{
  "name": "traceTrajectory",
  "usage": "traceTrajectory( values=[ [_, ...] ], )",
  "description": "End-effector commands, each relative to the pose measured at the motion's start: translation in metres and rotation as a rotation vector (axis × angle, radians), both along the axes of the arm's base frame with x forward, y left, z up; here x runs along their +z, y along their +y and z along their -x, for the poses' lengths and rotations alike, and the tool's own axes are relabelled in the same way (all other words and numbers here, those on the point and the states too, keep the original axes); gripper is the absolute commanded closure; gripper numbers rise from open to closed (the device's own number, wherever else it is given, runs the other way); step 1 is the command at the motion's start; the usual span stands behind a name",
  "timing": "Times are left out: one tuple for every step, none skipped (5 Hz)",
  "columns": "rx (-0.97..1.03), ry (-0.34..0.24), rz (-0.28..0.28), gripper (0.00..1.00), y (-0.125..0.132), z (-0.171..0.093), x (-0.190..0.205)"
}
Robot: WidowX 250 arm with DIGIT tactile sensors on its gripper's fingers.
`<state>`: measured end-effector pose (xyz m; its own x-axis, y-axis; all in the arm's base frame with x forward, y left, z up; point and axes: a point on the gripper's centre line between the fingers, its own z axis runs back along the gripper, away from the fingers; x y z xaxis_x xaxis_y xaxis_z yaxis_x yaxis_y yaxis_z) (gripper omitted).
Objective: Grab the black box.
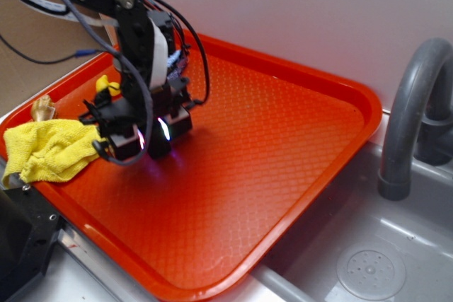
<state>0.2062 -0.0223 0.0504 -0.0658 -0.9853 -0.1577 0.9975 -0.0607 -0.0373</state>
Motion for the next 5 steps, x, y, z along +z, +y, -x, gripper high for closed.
traceTrajectory(
  values=[
    [0.453, -0.221, 0.138, 1.0, 0.013, 0.003, 0.104],
    [0.709, -0.081, 0.082, 1.0, 0.01, -0.025, 0.152],
    [0.96, -0.104, 0.146, 1.0, 0.017, -0.023, 0.187],
    [1.204, -0.186, 0.123, 1.0, 0.02, -0.001, 0.19],
    [1.453, -0.207, 0.112, 1.0, 0.019, 0.025, 0.193]
  ],
)
